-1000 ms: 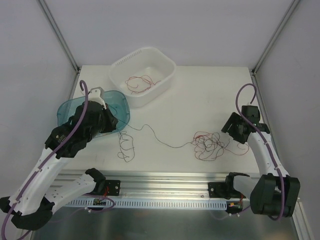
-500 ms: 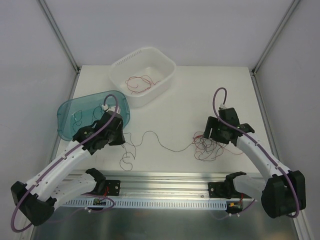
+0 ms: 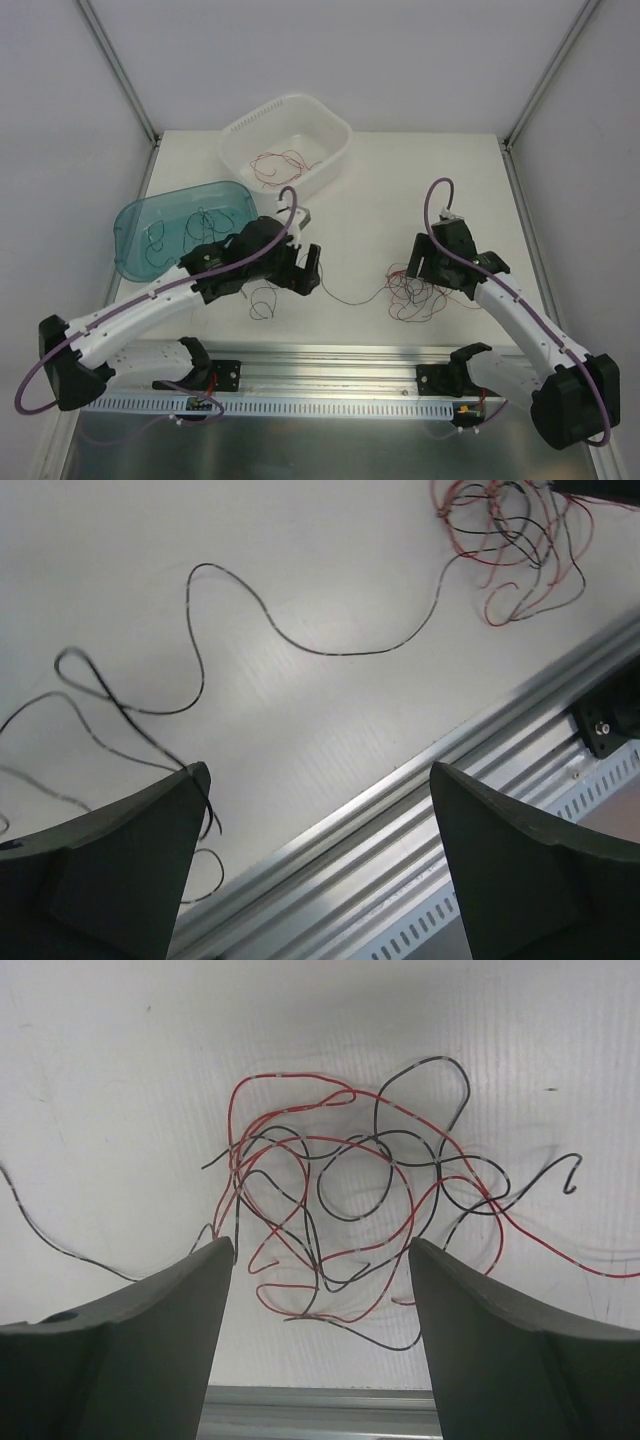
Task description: Untangle the cables
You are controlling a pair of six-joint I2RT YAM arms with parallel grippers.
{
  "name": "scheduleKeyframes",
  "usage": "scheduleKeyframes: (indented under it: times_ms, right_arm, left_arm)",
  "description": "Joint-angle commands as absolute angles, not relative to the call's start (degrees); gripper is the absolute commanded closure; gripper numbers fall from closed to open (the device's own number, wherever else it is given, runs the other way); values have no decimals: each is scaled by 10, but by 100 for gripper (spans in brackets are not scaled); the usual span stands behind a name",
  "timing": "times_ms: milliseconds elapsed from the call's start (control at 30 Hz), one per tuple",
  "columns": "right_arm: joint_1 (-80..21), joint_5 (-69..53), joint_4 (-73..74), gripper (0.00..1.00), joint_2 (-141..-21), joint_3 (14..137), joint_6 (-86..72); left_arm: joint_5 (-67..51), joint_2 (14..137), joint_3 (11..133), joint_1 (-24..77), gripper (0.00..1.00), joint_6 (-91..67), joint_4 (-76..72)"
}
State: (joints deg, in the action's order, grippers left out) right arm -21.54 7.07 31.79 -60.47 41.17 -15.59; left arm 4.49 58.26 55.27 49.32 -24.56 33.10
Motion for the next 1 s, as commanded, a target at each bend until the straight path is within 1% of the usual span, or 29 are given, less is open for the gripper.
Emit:
scheduleKeyframes:
  times_ms: [0, 67, 167, 400, 433, 533, 667, 800, 967]
  right_arm:
    - [-217, 107, 349, 25, -563, 444, -171]
    - [-217, 113, 365, 21, -542, 453, -178]
    - [-217, 119, 380, 18, -515, 454, -188]
    - [-217, 127, 391, 17, -477, 441, -201]
    - [-217, 125, 393, 17, -475, 439, -200]
    - [-217, 114, 392, 17, -471, 431, -200]
    - [-218, 96, 387, 16, -468, 417, -202]
    - [-217, 85, 385, 17, -467, 407, -199]
    - [-217, 91, 390, 17, -454, 408, -185]
  left_arm:
    - [8, 666, 586, 551, 7, -155, 237]
    - [1, 725, 605, 568, 7, -140, 215]
    - [1, 797, 628, 596, 11, -112, 178]
    - [10, 960, 702, 634, 17, -58, 126]
    - [15, 978, 719, 640, 20, -54, 120]
    - [33, 1042, 740, 646, 23, -43, 101]
    - [42, 1081, 740, 646, 29, -30, 63]
    - [53, 1099, 748, 646, 34, -24, 56]
    - [100, 1062, 698, 642, 33, -30, 56]
